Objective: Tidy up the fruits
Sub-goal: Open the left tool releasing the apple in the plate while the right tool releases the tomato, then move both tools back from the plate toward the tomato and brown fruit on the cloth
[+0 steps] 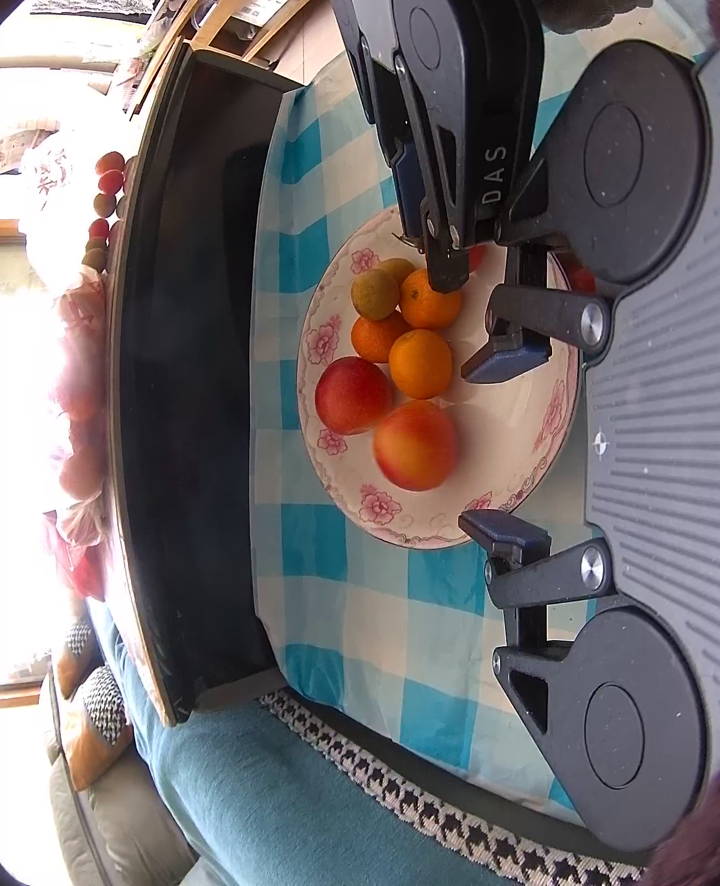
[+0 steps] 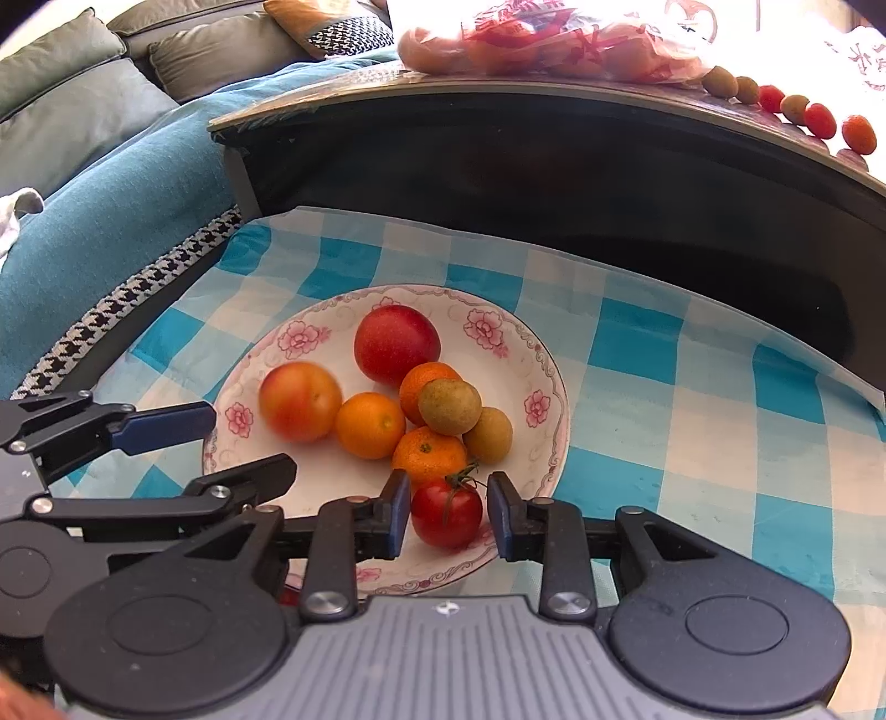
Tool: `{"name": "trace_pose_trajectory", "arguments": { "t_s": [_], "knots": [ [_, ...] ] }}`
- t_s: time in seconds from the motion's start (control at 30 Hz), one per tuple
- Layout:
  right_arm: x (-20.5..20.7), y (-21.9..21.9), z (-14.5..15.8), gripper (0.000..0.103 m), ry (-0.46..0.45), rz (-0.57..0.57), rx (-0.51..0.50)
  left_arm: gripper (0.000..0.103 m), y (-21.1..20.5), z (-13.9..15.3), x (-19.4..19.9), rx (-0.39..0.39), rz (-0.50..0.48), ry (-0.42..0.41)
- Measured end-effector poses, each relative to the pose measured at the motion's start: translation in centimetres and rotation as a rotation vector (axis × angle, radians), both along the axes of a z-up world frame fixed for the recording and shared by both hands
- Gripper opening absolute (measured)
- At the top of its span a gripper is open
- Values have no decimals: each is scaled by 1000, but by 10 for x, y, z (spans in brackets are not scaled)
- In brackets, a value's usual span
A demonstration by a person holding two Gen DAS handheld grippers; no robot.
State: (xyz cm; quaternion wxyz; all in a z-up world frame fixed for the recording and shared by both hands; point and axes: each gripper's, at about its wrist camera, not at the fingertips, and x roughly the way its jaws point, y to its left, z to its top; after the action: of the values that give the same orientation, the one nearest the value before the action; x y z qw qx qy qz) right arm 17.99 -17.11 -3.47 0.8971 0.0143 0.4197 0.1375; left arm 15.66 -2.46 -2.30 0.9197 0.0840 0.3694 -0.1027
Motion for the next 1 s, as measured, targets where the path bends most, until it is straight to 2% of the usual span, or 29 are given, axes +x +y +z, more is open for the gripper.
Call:
{"name": "trace_pose_trajectory", "arguments": {
  "t_s": [0.17,0.7,1.0],
  "knots": [
    [-2,0,5,44,-15,-3,4,61,1,5,-2,-2,9,-16],
    [-12,-6,27,45,-79,-29,36,66,-4,16,-17,69,-2,-93],
    [-26,-7,36,45,-87,-31,36,66,-2,23,-32,61,-8,-104]
  ]
}}
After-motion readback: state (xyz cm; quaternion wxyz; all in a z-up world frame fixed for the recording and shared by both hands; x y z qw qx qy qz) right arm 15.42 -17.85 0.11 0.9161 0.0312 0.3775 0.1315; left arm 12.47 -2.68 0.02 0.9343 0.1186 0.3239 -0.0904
